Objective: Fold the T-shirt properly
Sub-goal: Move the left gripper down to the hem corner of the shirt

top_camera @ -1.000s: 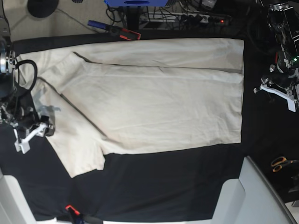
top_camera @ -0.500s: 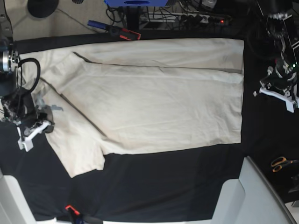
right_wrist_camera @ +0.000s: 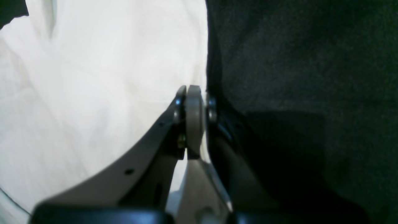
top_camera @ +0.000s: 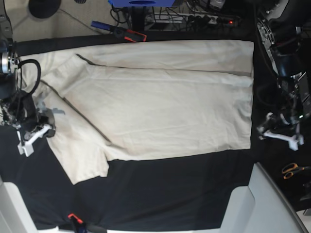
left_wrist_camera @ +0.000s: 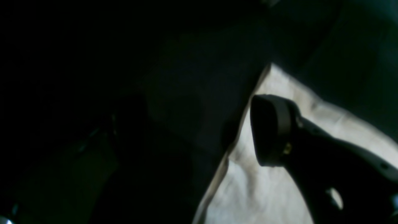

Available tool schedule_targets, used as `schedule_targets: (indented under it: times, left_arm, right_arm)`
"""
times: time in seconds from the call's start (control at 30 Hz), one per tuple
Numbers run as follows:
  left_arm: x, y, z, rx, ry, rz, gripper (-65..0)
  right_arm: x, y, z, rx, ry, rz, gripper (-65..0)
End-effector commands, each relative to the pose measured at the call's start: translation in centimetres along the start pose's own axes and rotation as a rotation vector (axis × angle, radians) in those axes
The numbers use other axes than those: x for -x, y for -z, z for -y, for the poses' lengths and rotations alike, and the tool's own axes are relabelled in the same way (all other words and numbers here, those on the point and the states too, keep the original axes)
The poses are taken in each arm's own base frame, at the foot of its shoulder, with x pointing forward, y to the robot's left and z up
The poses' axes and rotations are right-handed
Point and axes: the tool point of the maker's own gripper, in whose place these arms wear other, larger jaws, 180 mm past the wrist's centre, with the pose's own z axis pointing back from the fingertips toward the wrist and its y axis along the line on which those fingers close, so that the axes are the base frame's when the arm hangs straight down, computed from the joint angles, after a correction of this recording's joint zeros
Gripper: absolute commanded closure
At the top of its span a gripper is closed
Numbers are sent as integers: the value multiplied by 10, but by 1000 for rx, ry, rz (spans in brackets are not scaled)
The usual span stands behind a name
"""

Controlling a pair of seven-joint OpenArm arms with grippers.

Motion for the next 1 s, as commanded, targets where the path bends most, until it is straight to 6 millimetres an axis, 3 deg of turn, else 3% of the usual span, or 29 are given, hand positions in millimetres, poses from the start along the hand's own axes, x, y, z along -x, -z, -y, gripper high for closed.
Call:
schedule_targets:
  times: [0.0, 0.1, 0.27, 0.4, 0.63, 0.97]
  left_arm:
    - [-19, 3, 11, 16, 34, 42, -508]
    - [3, 20, 25, 20, 91, -3, -508]
    - [33, 34, 26, 8, 67, -50, -507]
    - [47, 35, 31, 18, 89, -78, -456]
    - [70, 34, 29, 17, 117, -120, -270]
    - [95, 27, 17, 10, 139, -147, -252]
  right_arm:
    - [-5, -5, 9, 21, -22, -16, -2]
    - [-6, -6, 11, 25, -22, -15, -2]
    - [-6, -7, 13, 28, -23, -14, -2]
    - [-6, -7, 13, 28, -23, -14, -2]
    - [-7, -6, 10, 23, -23, -14, -2]
    - [-7, -6, 9, 22, -22, -12, -2]
